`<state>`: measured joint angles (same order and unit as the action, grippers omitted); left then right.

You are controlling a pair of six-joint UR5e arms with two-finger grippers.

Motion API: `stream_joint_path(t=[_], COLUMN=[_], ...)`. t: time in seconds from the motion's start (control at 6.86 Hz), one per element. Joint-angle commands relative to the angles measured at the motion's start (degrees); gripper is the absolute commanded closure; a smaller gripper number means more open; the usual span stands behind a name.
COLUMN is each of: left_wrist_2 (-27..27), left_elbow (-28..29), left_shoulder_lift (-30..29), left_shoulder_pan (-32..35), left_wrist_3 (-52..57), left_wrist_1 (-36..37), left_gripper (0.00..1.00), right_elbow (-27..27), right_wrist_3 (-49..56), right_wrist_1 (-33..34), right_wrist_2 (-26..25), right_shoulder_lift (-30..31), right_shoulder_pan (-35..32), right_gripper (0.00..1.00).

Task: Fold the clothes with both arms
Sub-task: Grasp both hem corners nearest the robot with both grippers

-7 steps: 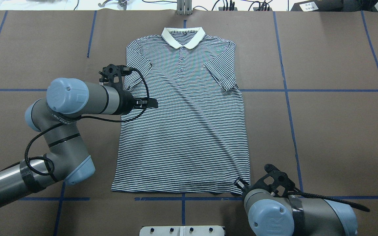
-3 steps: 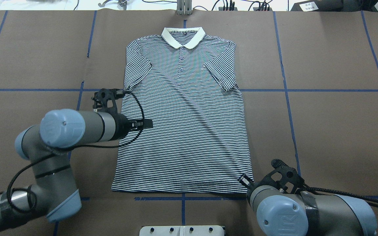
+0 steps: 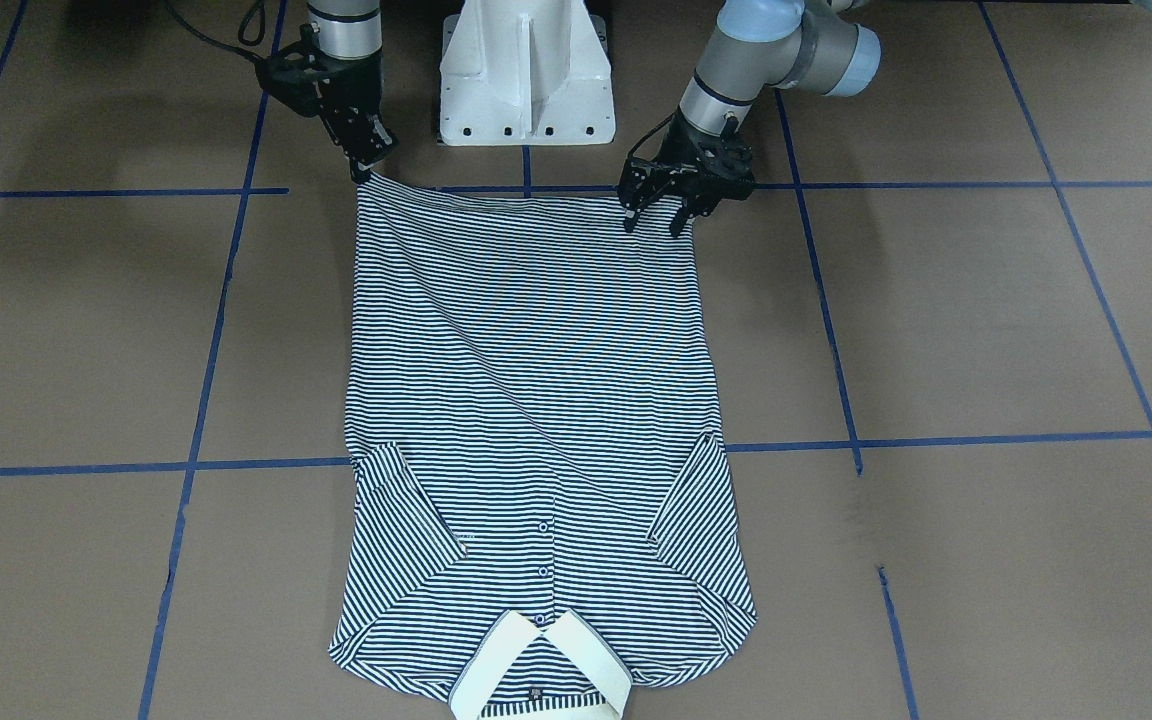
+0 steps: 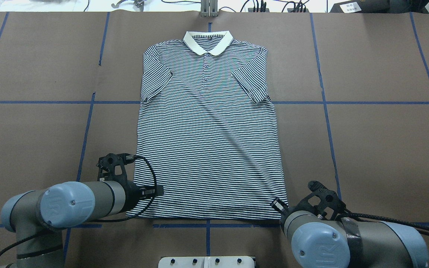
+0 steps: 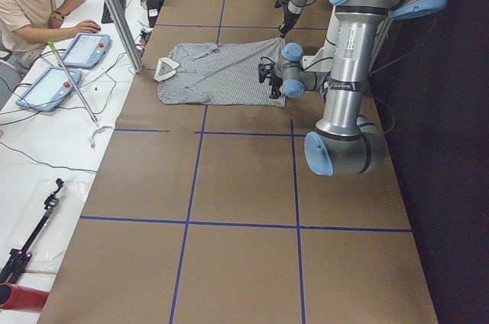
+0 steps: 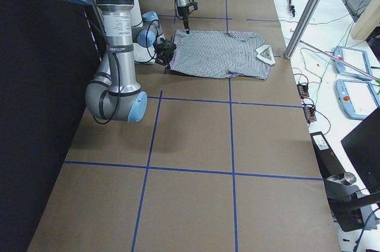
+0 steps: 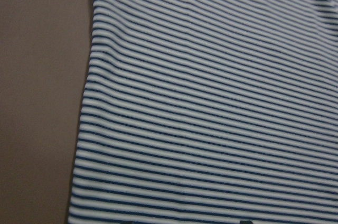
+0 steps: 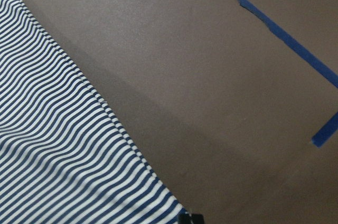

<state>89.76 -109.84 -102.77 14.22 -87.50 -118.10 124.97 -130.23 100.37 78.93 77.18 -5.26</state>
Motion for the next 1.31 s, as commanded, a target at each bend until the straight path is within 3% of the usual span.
stream_joint_path(t=[0.0, 0.29, 1.17], left_wrist_2=[-0.3, -0.2, 2.4], left_elbow=[-1.9, -3.0, -4.2], left_shoulder_lift=[0.1, 0.3, 1.9], left_shoulder_pan=[-1.0, -1.0, -2.1], left_wrist_3=[-0.3, -0.3, -4.3], left_wrist_1=[6.3, 11.6, 14.1], left_gripper=[0.27, 0.27, 0.28], right_elbow=[0.0, 0.0, -0.2], right_wrist_3=[0.0, -0.1, -0.1], right_wrist_1=[0.0, 0.0, 0.0], right_wrist_2=[0.0, -0.1, -0.1], right_shoulder_lift=[-0.2, -0.4, -0.4], right_shoulder_pan=[0.1, 0.3, 0.8], right_gripper=[1.0, 1.0, 1.0])
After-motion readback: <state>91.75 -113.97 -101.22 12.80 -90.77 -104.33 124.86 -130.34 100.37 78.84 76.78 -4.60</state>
